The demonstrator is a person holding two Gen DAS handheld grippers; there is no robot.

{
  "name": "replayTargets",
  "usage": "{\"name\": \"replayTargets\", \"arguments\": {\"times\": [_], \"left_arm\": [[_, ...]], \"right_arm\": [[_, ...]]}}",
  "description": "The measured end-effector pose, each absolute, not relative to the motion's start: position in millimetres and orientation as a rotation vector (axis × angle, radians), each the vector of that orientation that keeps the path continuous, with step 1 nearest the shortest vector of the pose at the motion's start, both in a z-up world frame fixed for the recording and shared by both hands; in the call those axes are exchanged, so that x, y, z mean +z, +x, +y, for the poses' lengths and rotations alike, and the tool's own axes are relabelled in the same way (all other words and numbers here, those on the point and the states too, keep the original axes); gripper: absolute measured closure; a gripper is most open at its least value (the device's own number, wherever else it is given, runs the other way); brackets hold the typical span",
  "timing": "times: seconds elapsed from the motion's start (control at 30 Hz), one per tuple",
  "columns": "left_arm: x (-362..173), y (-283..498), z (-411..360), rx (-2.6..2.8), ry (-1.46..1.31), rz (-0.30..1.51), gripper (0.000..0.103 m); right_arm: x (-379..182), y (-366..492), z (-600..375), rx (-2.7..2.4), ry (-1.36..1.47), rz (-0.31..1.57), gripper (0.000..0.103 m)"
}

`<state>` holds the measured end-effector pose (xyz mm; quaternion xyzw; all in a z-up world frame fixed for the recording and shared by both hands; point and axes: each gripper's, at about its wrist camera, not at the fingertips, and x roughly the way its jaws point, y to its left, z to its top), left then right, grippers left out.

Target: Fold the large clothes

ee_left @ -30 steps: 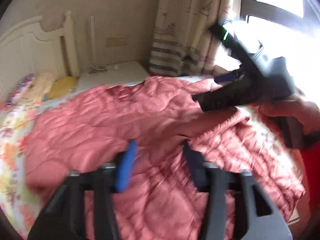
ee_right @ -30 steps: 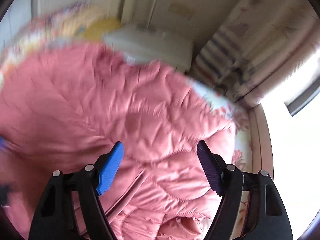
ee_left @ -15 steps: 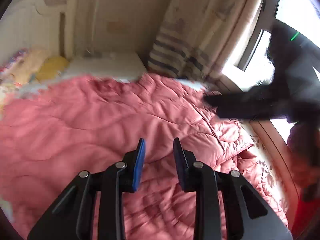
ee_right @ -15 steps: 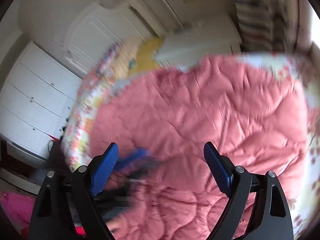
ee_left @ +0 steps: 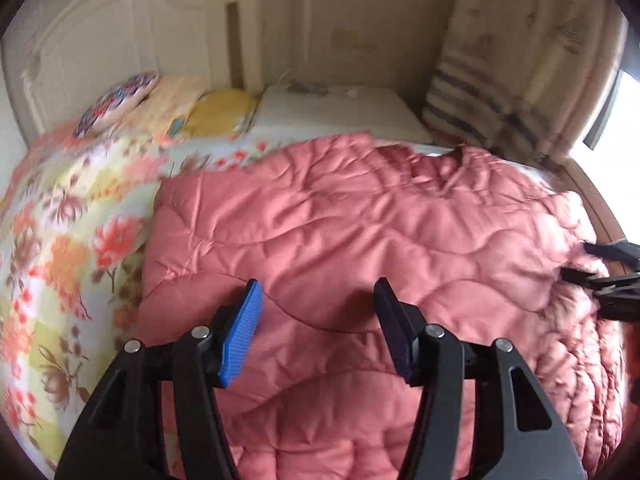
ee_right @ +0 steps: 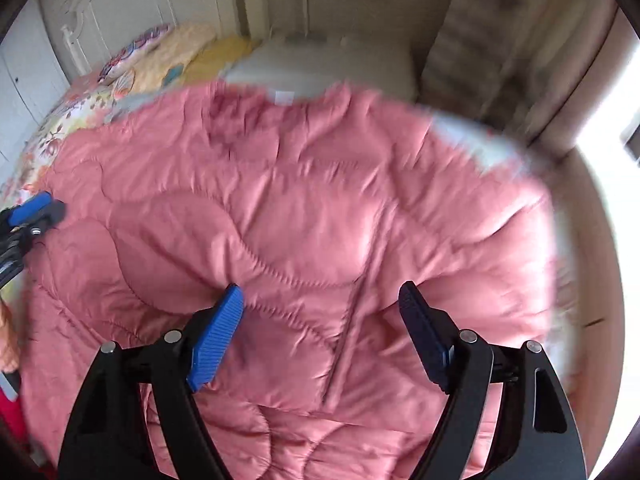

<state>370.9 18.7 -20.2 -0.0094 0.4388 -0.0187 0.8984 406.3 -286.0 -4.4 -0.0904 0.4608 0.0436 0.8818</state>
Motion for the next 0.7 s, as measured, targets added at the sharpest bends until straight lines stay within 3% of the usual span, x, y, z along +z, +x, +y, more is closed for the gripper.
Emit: {"name": "replayTargets", "arguments": {"times": [0.13,0.3,0.4,0.53,0.7], "left_arm": [[-39,379,13,-0.020,-0.014,0.938,0.045],[-36,373,18,-0.085,-0.055,0.924,0.045],[-15,354,27,-0.115,-0.116,0.866,0.045],[14,299,41,-0.126,-0.096,0.771,0.025],[14,237,52,-0.154,-0.065,0.787,0.025]], "right_arm": [[13,400,-274,0.222,-0.172,0.856,0.018],[-54,435,-267,0.298,-0.161,1.078,0.013],[-30,422,-281,0.330,-0.068,0.986,0.016],[8,376,-313,0.401,0.078,0.835,0.016],[32,305,-356,0.412,0.170,0.723,0.013]]}}
